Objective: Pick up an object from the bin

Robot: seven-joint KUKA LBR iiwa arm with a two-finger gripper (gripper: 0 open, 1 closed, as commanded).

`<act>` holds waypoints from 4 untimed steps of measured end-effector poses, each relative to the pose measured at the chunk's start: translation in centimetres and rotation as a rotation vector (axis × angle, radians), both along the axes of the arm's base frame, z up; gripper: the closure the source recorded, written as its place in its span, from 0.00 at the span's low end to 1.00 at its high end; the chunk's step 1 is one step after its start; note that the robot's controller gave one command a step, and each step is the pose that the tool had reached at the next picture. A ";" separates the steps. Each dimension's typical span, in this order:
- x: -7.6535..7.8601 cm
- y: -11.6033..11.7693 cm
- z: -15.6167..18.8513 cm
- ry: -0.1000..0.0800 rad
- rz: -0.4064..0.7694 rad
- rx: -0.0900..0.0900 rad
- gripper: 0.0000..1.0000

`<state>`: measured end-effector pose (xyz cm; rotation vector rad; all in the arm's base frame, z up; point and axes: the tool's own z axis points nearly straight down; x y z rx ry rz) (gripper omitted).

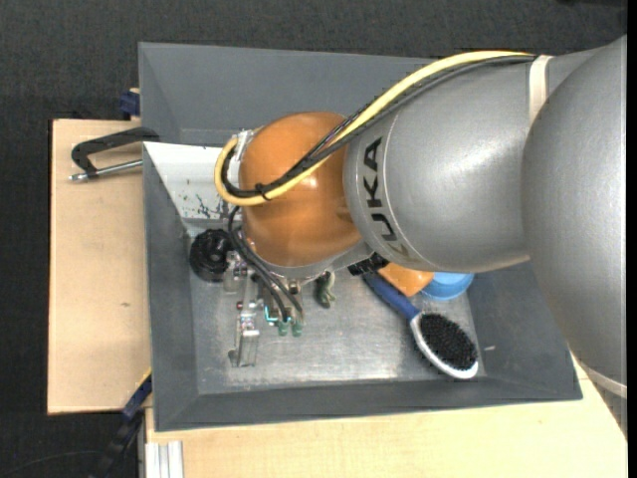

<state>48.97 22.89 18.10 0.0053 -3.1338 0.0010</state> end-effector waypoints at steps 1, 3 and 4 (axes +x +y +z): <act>9.3 -11.5 -2.7 -0.016 -0.066 -0.001 0.00; 9.7 -17.6 -11.0 -0.011 0.077 0.003 0.00; 9.9 -17.8 -10.8 -0.016 0.076 0.001 1.00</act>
Offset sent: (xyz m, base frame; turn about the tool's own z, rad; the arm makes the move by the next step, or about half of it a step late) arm 0.0891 -0.1095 -0.0272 0.0577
